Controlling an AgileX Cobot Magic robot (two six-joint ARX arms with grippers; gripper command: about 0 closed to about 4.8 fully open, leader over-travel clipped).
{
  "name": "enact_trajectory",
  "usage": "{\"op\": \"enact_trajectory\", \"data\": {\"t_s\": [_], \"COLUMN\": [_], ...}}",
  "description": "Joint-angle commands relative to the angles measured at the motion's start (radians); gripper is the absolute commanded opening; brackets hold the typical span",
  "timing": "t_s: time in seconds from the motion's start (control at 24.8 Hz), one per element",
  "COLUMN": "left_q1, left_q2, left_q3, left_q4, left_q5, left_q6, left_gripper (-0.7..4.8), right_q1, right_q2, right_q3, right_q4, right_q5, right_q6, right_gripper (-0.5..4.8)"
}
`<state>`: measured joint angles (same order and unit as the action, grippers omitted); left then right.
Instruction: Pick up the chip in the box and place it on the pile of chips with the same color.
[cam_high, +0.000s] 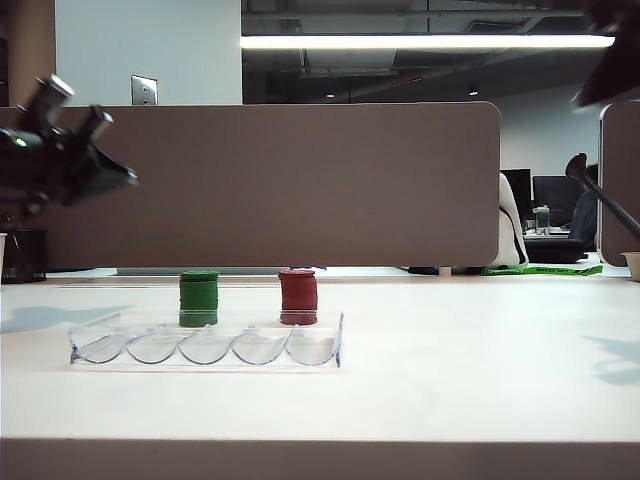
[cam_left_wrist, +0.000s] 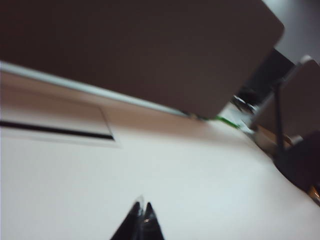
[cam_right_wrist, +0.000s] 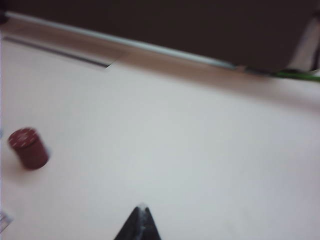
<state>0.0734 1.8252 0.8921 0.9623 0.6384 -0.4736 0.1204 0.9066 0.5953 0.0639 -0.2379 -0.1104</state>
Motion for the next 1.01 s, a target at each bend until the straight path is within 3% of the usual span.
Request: {"op": "enact_trajectory", "data": {"t_s": [0.04,0.12,0.16,0.24,0.52,0.64,0.72,0.89,0.97,1.01], "left_q1": [0.044,0.051,0.051,0.049,0.051,0.051,0.051,0.051,0.05,0.05], "left_q2": [-0.097,-0.152,-0.2,-0.293,-0.496,-0.635,-0.698,-0.829,-0.958,-0.994], "left_q3": [0.001,0.001,-0.004,-0.034,-0.199,-0.31,-0.349,-0.383,-0.385,-0.385], "left_q4": [-0.066,-0.148,-0.223,-0.333,-0.356,-0.357,-0.368,-0.485,-0.637,-0.671], "left_q5": [-0.018,-0.018,-0.035,-0.133,-0.247,-0.261,-0.27,-0.287,-0.31,-0.315], "left_q6": [0.087,0.151,0.225,0.345,0.389,0.395,0.395,0.401,0.55,0.578], "left_gripper": [-0.06,-0.06,-0.06,-0.06,-0.06,-0.06,-0.06,-0.06,-0.06,-0.06], "right_q1": [-0.067,-0.093,-0.106,-0.117,-0.122,-0.127,-0.137,-0.149,-0.15,-0.15], "right_q2": [-0.076,-0.11,-0.135,-0.189,-0.376,-0.528,-0.595,-0.71,-0.818,-0.846], "right_q3": [0.004,0.004,0.0,-0.018,-0.125,-0.206,-0.231,-0.261,-0.264,-0.264], "right_q4": [0.02,0.014,0.015,0.016,0.015,-0.019,-0.059,-0.153,-0.285,-0.314], "right_q5": [0.003,0.003,-0.001,-0.001,0.009,0.105,0.105,0.103,0.106,0.109], "right_q6": [0.002,0.002,0.002,0.002,0.002,0.0,-0.031,-0.044,-0.043,-0.043], "right_gripper": [-0.01,-0.01,-0.01,-0.01,-0.01,-0.01,-0.01,-0.01,-0.01,-0.01]}}
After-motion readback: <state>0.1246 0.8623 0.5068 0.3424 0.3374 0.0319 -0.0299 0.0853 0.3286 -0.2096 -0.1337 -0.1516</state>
